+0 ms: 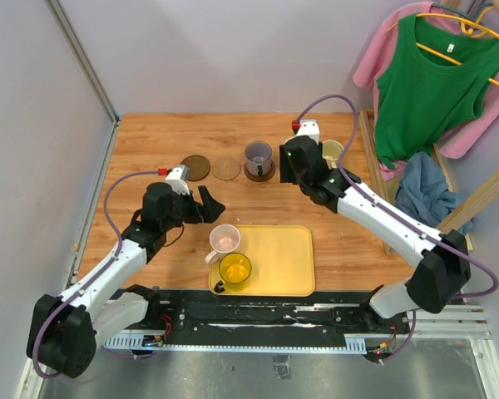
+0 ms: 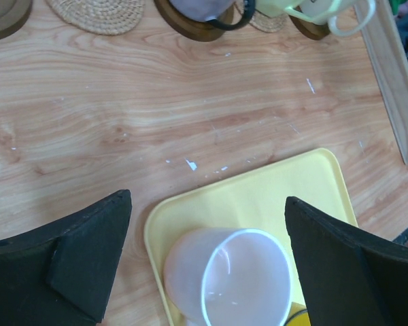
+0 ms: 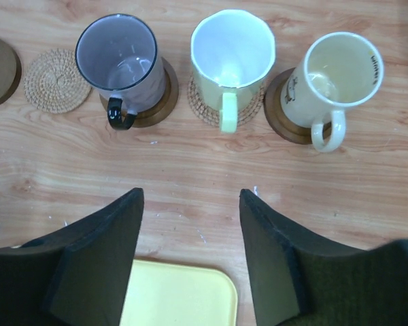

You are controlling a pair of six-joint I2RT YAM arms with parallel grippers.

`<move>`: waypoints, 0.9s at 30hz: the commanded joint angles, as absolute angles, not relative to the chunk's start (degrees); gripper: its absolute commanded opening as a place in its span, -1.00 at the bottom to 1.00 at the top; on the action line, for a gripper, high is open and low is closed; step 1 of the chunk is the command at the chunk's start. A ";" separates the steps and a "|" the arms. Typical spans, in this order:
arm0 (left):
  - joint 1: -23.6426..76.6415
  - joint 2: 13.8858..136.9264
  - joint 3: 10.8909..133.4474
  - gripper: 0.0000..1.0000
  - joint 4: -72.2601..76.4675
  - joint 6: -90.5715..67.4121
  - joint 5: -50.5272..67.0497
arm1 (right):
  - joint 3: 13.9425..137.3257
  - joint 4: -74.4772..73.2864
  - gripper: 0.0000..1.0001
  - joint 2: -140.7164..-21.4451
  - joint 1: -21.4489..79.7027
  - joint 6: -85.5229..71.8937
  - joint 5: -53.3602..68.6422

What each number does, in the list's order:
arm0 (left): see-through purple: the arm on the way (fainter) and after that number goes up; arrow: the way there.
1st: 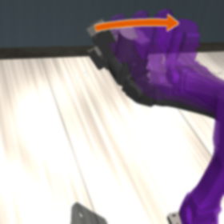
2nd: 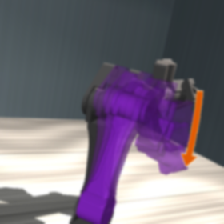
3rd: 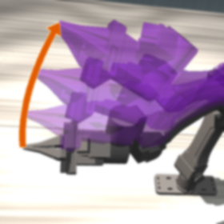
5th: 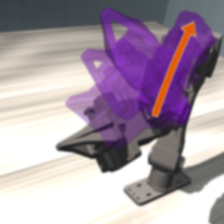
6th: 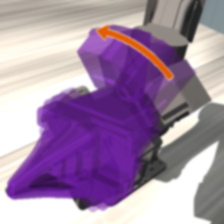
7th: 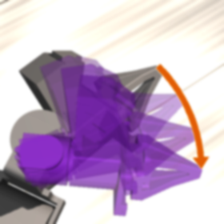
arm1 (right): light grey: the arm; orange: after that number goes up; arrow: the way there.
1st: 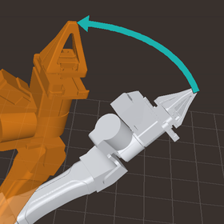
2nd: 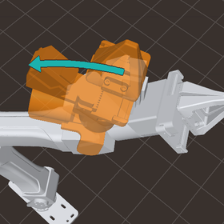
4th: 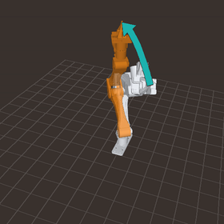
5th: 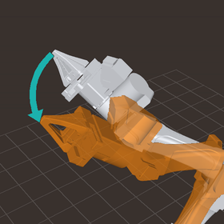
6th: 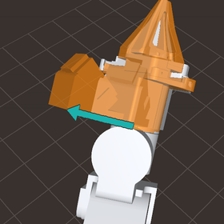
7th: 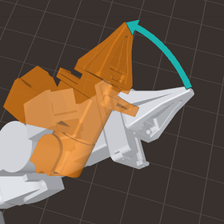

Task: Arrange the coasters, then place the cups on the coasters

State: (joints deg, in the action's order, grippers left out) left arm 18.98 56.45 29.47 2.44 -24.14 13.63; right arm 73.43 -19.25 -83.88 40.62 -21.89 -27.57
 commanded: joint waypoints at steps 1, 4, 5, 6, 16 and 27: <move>21.10 52.69 30.88 0.97 -3.70 -23.14 11.59 | 70.21 -14.16 0.07 -80.69 38.07 -20.74 -26.28; 21.91 49.23 29.74 0.98 -7.74 -24.35 9.32 | 72.01 -14.64 -0.19 -81.57 37.61 -19.01 -23.23; 22.03 47.66 29.35 0.98 -9.12 -24.82 8.57 | 72.69 -15.02 -0.25 -81.98 37.55 -18.46 -22.80; 22.17 46.07 29.01 0.98 -10.65 -25.40 7.95 | 73.21 -15.27 -0.29 -82.31 37.55 -18.11 -22.30; 22.86 34.56 29.22 0.95 -23.38 -32.76 6.91 | 77.04 -13.66 -0.30 -87.86 37.33 -13.49 -14.83; 26.62 35.78 33.91 0.46 -33.88 -36.65 2.84 | 92.16 -18.64 -0.77 -102.53 33.13 -8.00 -4.19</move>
State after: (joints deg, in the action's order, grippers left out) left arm 25.12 35.33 29.82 -27.86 -34.74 5.28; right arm 89.71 -15.70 -100.55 35.44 -9.87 -9.28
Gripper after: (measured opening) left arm 0.738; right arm 0.130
